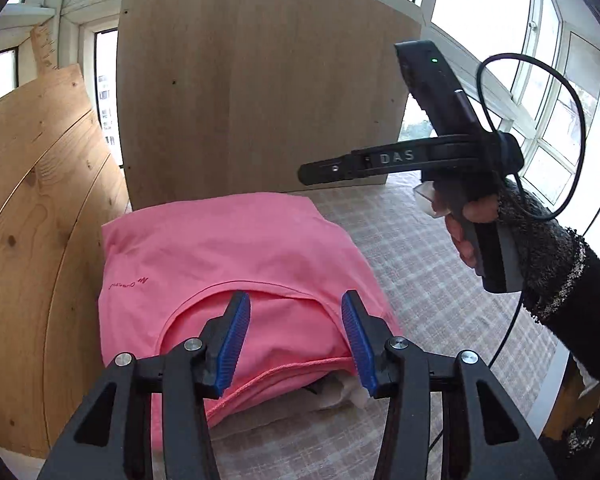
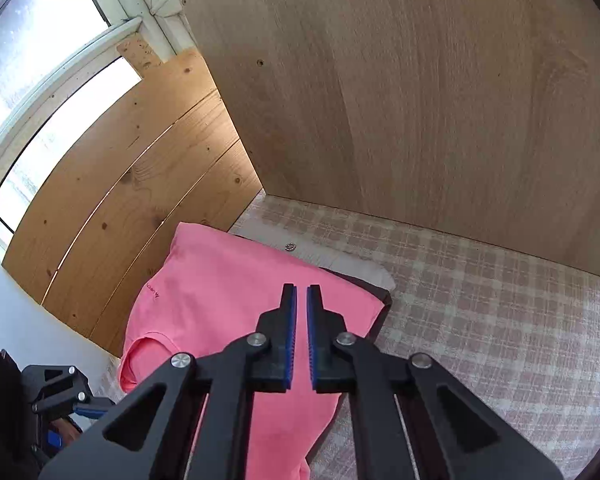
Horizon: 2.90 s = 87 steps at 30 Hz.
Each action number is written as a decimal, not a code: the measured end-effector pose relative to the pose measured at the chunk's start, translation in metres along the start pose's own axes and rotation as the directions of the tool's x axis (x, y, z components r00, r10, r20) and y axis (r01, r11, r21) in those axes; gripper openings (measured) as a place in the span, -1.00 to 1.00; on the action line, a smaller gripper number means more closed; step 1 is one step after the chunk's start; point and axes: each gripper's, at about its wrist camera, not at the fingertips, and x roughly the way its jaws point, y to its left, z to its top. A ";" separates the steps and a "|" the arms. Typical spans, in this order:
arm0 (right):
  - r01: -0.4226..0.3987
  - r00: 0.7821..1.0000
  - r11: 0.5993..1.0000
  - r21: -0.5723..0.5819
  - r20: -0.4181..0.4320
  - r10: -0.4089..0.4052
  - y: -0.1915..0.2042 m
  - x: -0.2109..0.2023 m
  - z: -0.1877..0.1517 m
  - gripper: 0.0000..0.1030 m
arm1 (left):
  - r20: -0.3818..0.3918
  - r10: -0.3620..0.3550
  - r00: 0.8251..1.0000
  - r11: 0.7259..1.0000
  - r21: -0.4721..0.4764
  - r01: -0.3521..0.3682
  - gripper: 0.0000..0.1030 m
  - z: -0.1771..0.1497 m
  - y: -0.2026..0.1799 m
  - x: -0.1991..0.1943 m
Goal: Fold clothes
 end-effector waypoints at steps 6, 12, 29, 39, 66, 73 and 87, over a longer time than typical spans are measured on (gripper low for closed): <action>0.156 0.980 0.985 -0.075 -0.113 -0.164 -0.024 0.056 0.005 -0.89 | -0.120 -0.100 0.988 0.983 0.142 0.116 -0.12 0.000 -0.041 0.074; 0.084 0.996 0.996 0.002 0.021 -0.084 -0.039 0.009 0.009 -0.87 | -0.151 -0.131 0.980 0.981 0.123 0.151 -0.12 -0.010 -0.034 0.077; -0.167 0.984 0.936 -0.310 -0.107 0.140 0.145 0.078 0.049 -0.79 | -0.063 0.236 0.970 0.945 -0.217 -0.244 -0.09 -0.079 0.093 -0.010; -0.089 0.995 0.970 -0.225 0.033 0.099 0.136 0.013 0.038 0.06 | -0.047 0.244 0.969 0.937 -0.247 -0.248 -0.09 -0.097 0.087 -0.049; 0.487 0.861 0.864 0.128 0.097 -0.500 0.093 -0.191 -0.238 0.51 | -0.059 0.370 0.927 0.910 -0.178 -0.374 0.49 -0.087 -0.026 -0.105; 0.515 0.841 0.851 0.105 0.133 -0.525 0.119 -0.202 -0.237 0.52 | -0.035 0.416 0.909 0.894 -0.166 -0.416 0.51 -0.082 -0.039 -0.130; 0.501 0.856 0.863 0.070 0.108 -0.505 0.105 -0.223 -0.261 0.52 | -0.066 0.412 0.909 0.879 -0.234 -0.415 0.51 -0.090 -0.074 -0.136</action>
